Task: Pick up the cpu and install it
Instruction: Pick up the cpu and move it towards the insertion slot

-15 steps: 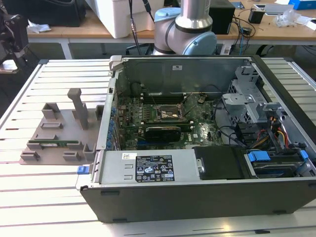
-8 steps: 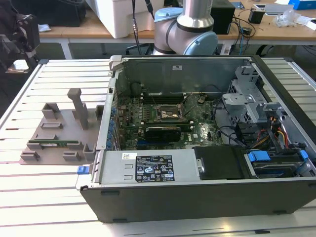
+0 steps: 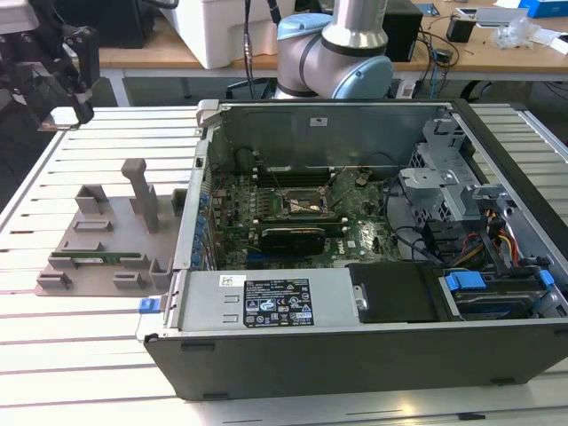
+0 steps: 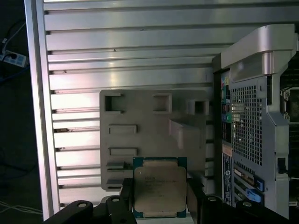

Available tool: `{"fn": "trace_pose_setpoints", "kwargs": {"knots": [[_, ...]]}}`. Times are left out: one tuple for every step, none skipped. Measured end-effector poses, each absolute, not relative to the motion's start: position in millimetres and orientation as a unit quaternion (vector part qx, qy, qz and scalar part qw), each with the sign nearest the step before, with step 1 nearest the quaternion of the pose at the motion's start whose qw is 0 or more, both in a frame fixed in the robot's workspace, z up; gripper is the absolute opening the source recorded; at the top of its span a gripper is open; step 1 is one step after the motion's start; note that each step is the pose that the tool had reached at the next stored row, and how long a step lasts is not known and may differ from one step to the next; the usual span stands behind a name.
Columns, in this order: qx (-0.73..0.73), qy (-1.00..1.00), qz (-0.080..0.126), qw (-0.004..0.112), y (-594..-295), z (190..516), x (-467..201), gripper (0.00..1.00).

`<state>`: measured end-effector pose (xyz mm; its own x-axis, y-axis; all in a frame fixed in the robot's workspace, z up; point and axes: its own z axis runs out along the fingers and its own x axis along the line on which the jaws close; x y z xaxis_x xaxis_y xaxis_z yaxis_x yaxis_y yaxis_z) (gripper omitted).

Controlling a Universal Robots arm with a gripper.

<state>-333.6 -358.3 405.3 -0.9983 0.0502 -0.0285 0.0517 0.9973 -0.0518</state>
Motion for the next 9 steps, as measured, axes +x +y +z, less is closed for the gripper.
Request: {"fn": "trace_pose_setpoints", "kwargs": {"knots": [[0.025, 0.999, -0.026, 0.014, -358, 405, -331, 0.54], [0.025, 0.999, -0.026, 0.014, -358, 405, -325, 0.54], [0.025, 0.999, -0.026, 0.014, -358, 405, -321, 0.54], [0.025, 0.999, -0.026, 0.014, -358, 405, -314, 0.54], [0.025, 0.999, -0.026, 0.013, -358, 405, -310, 0.54], [0.025, 0.999, -0.026, 0.013, -358, 405, -306, 0.54], [0.025, 0.999, -0.026, 0.013, -358, 405, -299, 0.54], [0.025, 0.999, -0.026, 0.013, -358, 405, -296, 0.54], [0.025, 0.999, -0.026, 0.014, -358, 405, -293, 0.54]]}}
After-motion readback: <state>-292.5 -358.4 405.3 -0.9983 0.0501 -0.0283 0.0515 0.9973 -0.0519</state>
